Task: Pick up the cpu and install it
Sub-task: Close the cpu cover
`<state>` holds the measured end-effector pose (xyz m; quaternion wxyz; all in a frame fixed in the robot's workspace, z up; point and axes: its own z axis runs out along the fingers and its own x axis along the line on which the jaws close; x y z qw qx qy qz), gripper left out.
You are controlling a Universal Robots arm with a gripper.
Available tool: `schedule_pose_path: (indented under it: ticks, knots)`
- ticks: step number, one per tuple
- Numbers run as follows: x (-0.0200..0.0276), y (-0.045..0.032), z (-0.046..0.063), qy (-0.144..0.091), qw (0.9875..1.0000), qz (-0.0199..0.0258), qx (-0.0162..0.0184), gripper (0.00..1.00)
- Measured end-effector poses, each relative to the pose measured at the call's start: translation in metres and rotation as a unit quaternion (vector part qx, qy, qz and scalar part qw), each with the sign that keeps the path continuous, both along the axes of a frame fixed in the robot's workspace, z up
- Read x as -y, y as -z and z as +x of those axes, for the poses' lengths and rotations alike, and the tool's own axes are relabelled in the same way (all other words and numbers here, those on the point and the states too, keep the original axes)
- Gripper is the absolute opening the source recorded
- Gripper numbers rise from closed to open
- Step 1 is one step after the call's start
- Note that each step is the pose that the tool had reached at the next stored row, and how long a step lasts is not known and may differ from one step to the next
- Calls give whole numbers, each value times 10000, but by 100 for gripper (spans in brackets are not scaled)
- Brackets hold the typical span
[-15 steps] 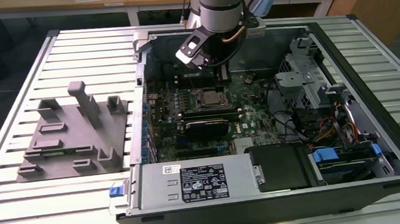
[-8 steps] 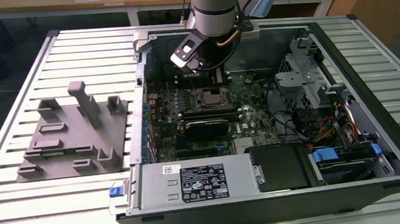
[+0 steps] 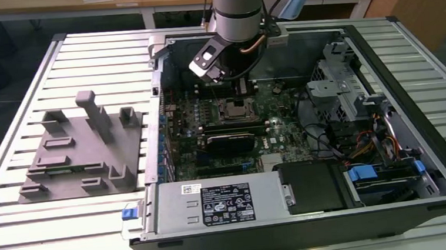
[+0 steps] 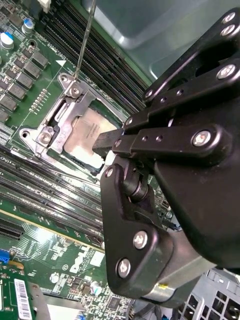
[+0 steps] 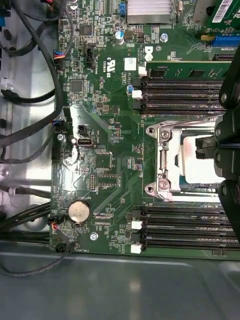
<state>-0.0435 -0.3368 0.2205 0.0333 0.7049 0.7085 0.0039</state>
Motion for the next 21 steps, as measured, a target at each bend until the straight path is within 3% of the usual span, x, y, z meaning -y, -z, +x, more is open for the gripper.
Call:
schedule_pose_path:
  ticks: [6, 11, 16, 21]
  knots:
    - [0, 3, 0, -452, 9990, 1, 0, 11]
    - [0, 6, 0, -903, 9959, -1, 1, 11]
    - [0, 10, 0, -1358, 9907, -4, 0, 11]
    - [0, 13, 0, -1807, 9835, -8, 0, 11]
